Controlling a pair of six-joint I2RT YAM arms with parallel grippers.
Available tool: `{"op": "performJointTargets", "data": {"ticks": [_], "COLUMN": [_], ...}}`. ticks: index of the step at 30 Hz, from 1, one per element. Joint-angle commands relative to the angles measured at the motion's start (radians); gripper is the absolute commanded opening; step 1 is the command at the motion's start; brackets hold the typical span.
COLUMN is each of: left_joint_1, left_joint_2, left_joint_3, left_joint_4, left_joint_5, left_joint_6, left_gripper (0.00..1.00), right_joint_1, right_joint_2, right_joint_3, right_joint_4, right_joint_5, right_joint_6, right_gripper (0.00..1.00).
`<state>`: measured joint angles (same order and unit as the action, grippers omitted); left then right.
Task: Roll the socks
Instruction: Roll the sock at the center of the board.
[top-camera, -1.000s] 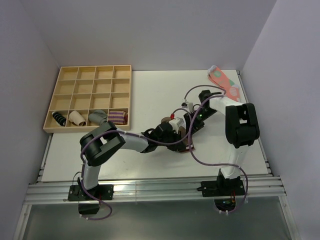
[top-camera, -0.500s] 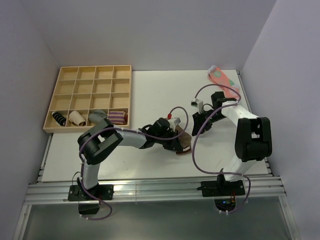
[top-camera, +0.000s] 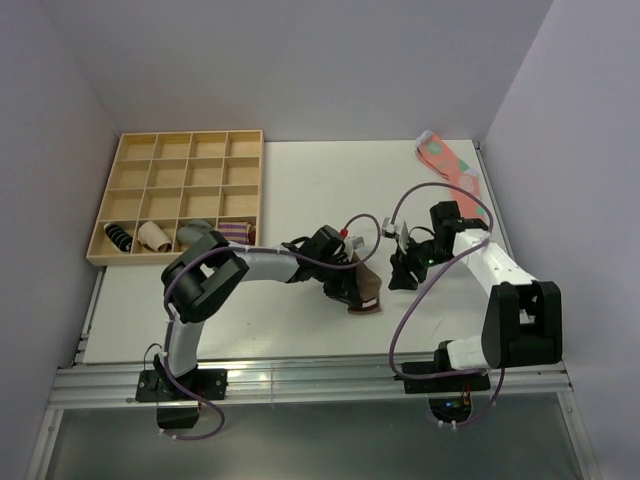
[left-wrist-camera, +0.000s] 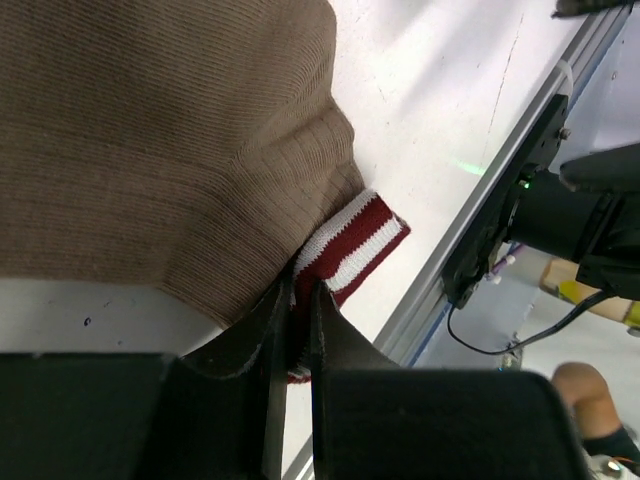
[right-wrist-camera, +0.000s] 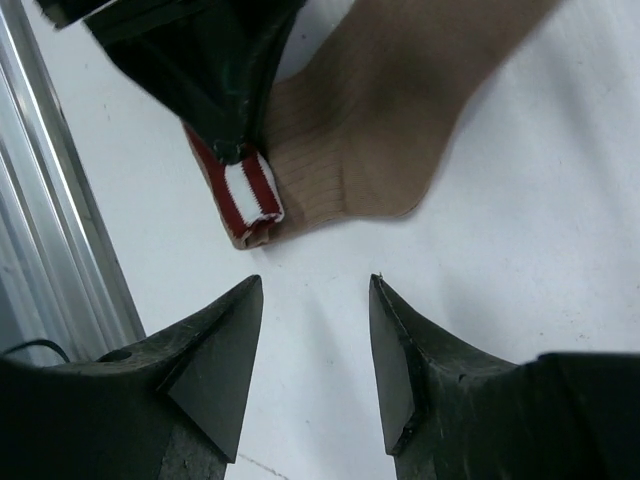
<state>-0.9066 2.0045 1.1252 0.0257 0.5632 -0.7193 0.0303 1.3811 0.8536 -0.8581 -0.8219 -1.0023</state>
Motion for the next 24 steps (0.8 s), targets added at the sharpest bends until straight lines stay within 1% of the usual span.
{"op": "performJointTargets", "data": {"ticks": [1, 3, 5, 10, 13, 16, 24], "left_joint_1": [-0.002, 0.0, 0.0, 0.006, 0.006, 0.009, 0.021], "left_joint_2": [0.08, 0.089, 0.103, 0.126, 0.137, 0.148, 0.172], "left_joint_3": [0.014, 0.042, 0.062, 0.097, 0.105, 0.12, 0.176], "left_joint_4": [-0.245, -0.271, -0.302, -0.323, -0.336, -0.354, -0.414], "left_joint_5": [0.009, 0.024, 0.027, 0.044, 0.059, 0.067, 0.093], "left_joint_6": [0.069, 0.073, 0.08, 0.081, 0.083, 0.09, 0.113], "left_gripper": [0.0, 0.0, 0.0, 0.0, 0.0, 0.0, 0.0], "right_joint_1": [0.014, 0.042, 0.075, 0.232, 0.292, 0.329, 0.436], "right_joint_2": [-0.04, -0.053, -0.063, -0.129, -0.198, -0.226, -0.205], "right_joint_3": [-0.024, -0.045, -0.074, -0.154, -0.198, -0.225, -0.245], "right_joint_4": [-0.044, -0.041, -0.006, 0.089, 0.16, 0.197, 0.248], "right_joint_5": [-0.017, -0.002, 0.035, 0.105, 0.148, 0.179, 0.248], "right_joint_6": [-0.16, -0.183, -0.171, -0.104, -0.07, -0.053, -0.027], "right_gripper": [0.55, 0.56, 0.56, 0.55, 0.55, 0.56, 0.57]}}
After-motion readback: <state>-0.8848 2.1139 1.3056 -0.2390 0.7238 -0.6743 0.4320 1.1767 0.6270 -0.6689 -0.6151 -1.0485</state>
